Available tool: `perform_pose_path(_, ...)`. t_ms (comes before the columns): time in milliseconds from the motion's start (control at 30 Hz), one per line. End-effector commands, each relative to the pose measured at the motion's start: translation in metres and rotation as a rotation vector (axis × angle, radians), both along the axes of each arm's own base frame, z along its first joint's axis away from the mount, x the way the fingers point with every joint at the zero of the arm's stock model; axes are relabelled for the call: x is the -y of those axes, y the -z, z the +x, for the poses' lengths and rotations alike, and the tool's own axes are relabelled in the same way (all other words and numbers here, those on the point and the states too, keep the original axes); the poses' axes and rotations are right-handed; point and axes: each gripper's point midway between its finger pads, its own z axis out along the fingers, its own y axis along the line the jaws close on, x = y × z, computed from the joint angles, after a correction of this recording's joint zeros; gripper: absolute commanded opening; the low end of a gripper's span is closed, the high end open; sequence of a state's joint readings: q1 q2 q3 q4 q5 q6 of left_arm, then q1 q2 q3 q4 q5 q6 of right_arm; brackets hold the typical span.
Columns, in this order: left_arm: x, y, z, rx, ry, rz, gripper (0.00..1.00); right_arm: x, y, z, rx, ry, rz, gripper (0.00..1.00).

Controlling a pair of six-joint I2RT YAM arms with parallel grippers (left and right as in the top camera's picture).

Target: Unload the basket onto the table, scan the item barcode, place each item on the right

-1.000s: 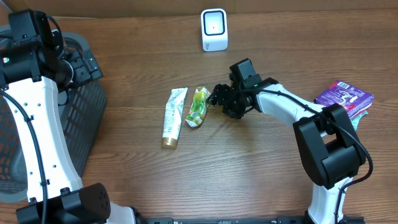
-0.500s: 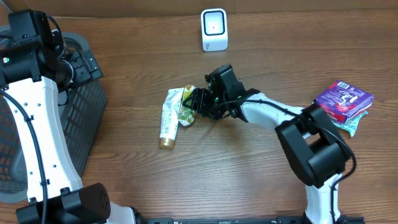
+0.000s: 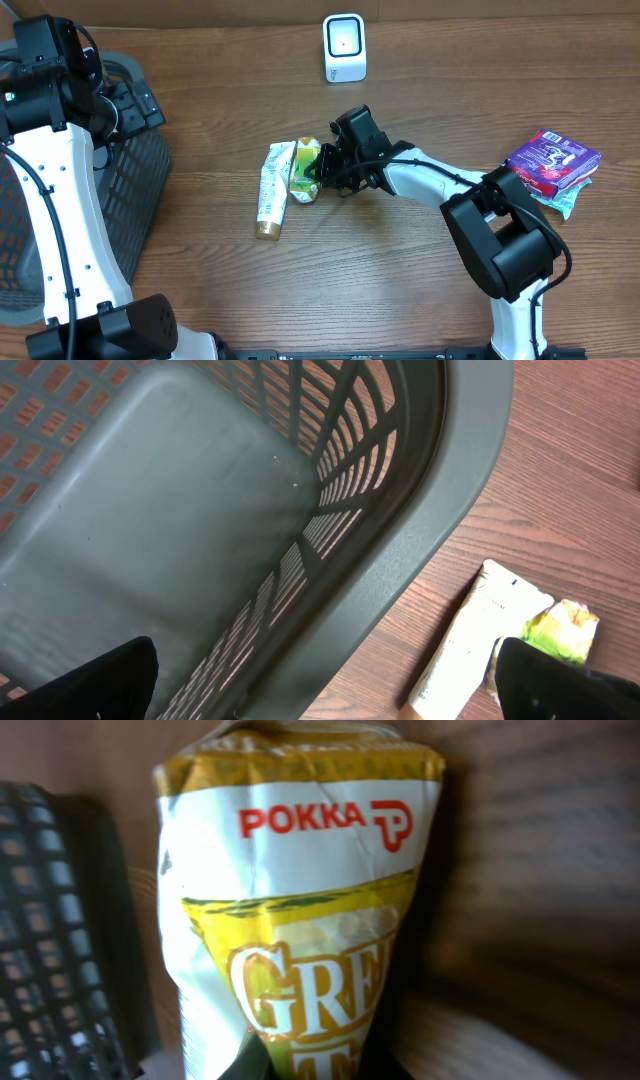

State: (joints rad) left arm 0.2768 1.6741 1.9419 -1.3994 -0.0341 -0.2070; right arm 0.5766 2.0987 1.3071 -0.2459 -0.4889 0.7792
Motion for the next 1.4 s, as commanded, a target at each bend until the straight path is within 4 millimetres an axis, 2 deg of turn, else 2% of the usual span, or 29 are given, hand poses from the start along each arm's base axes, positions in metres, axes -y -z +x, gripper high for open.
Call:
perform_pose_path(0,-0.001,-0.001,0.001,0.007,-0.012,-0.007,1.00,0.021,-0.037,0.013,0.148,-0.042,-0.152,0.07)
perform_pose_path(100,-0.001,-0.001,0.001,0.007,-0.012,-0.007,1.00,0.059,-0.051,0.011,0.196,-0.048,-0.439,0.09)
perform_pose_path(233,-0.001,-0.001,0.001,0.007,-0.012,-0.007,1.00,0.110,-0.060,0.005,0.263,-0.051,-0.845,0.15)
perform_pose_path(333,-0.001,-0.001,0.001,0.007,-0.012,-0.007,0.99,0.128,-0.051,-0.002,0.282,-0.105,-1.024,0.21)
perform_pose_path(400,-0.001,-0.001,0.001,0.007,-0.011,-0.007,1.00,0.125,-0.038,-0.008,0.271,-0.187,-1.064,0.33)
perform_pose_path(433,-0.001,-0.001,0.001,0.007,-0.012,-0.007,1.00,0.120,-0.028,-0.014,0.259,-0.230,-1.078,0.42)
perform_pose_path(567,-0.001,-0.001,0.001,0.007,-0.012,-0.007,1.00,0.100,-0.021,-0.026,0.279,-0.297,-1.066,0.63)
perform_pose_path(700,-0.001,-0.001,0.001,0.007,-0.012,-0.007,1.00,0.075,-0.030,-0.033,0.306,-0.317,-1.013,0.69)
perform_pose_path(767,-0.001,-0.001,0.001,0.007,-0.012,-0.007,0.99,0.059,-0.035,-0.037,0.291,-0.331,-0.929,0.70)
perform_pose_path(800,-0.001,-0.001,0.001,0.007,-0.012,-0.007,1.00,0.041,-0.037,-0.041,0.272,-0.349,-0.831,0.71)
perform_pose_path(867,-0.001,-0.001,0.001,0.007,-0.012,-0.007,0.99,0.022,-0.039,-0.045,0.261,-0.376,-0.723,0.75)
perform_pose_path(967,-0.001,-0.001,0.001,0.007,-0.012,-0.007,1.00,0.008,-0.037,-0.047,0.252,-0.371,-0.649,0.77)
perform_pose_path(1167,-0.001,-0.001,0.001,0.007,-0.012,-0.007,1.00,0.022,-0.043,-0.031,0.214,-0.246,-0.644,0.80)
perform_pose_path(1300,-0.001,-0.001,0.001,0.007,-0.012,-0.007,1.00,0.055,-0.073,-0.005,0.187,-0.085,-0.613,0.82)
perform_pose_path(1367,-0.001,-0.001,0.001,0.007,-0.012,-0.007,1.00,0.073,-0.083,0.003,0.175,-0.042,-0.604,0.88)
